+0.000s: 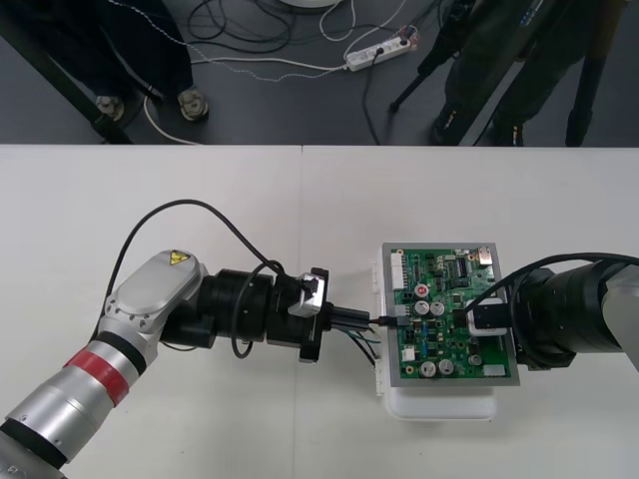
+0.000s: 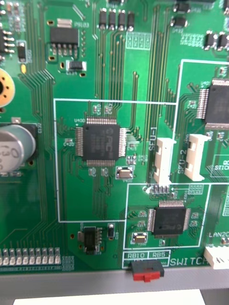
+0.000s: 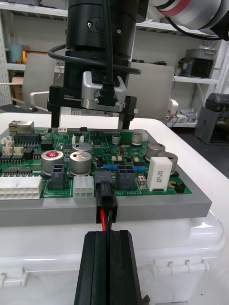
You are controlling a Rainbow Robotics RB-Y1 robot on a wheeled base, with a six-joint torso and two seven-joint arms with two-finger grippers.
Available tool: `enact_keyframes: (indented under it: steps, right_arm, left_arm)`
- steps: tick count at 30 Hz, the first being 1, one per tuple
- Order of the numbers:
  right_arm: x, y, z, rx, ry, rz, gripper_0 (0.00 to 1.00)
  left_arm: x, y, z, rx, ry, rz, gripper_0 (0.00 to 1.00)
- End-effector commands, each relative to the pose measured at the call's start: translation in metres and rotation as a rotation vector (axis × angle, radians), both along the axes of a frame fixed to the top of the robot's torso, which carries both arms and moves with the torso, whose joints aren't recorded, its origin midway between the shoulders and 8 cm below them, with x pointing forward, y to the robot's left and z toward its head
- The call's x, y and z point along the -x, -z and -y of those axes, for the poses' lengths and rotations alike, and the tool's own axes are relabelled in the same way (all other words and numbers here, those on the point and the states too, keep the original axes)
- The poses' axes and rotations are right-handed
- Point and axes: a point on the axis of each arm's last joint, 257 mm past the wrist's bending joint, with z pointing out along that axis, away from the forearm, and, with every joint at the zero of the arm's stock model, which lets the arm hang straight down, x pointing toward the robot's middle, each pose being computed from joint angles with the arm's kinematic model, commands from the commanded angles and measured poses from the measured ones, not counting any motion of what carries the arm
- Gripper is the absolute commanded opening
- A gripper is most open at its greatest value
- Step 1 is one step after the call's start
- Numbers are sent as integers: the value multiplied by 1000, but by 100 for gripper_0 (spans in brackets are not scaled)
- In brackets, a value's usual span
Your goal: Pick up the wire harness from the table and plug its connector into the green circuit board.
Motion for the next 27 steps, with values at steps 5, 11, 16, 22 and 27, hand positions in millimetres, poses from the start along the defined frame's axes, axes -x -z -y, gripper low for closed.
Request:
enact_keyframes:
  steps: [5, 11, 16, 22, 27]
  right_arm:
    - [-6, -12, -23, -10, -81, 40, 100]
    - [-6, -12, -23, -10, -81, 40, 100]
    - [-6, -12, -23, -10, -81, 40, 100]
    - [-6, -13, -24, -11, -84, 41, 100]
    - [-6, -13, -24, -12, -84, 40, 100]
  left_arm:
    - [3, -15, 27, 30, 40, 115, 0]
    - [4, -19, 36, 46, 40, 114, 0]
    - [4, -20, 41, 50, 32, 118, 0]
    - [2, -18, 43, 44, 25, 121, 0]
    - [2, -17, 43, 42, 24, 121, 0]
